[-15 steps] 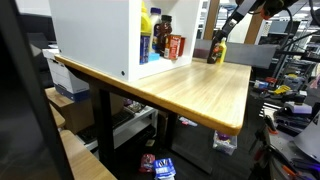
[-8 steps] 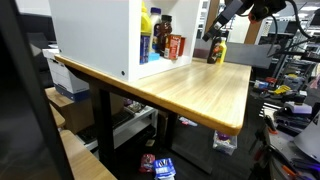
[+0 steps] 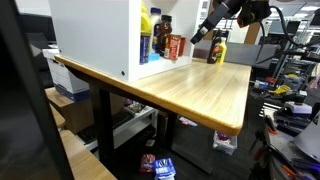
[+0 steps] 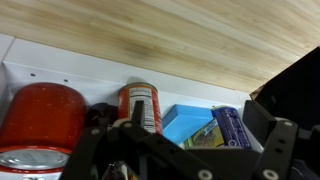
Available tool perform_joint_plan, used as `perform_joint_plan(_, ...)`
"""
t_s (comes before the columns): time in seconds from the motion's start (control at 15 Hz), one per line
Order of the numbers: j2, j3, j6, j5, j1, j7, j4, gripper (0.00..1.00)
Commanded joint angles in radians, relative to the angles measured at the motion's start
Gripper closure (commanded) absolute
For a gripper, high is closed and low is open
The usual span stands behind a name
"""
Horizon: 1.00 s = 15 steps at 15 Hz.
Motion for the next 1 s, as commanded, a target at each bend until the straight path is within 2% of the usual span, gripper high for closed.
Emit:
perform_joint_plan(0.0,0.101,0.019,0.06,-0.007,0.007,0.007,0.063,0.0)
perform_joint_plan(0.13,0.137,0.044,0.068,-0.046,-0.039,0.033,0.091,0.0)
perform_joint_plan(0.33,0.168,0.131,0.06,-0.181,-0.19,0.164,0.117,0.0)
perform_joint_plan(0.47,0.169,0.155,0.039,-0.237,-0.252,0.231,0.13,0.0)
perform_joint_plan(0.73,0.187,0.178,0.006,-0.269,-0.307,0.296,0.161,0.0)
perform_joint_plan(0.93,0.171,0.179,-0.06,-0.244,-0.303,0.325,0.168,0.0)
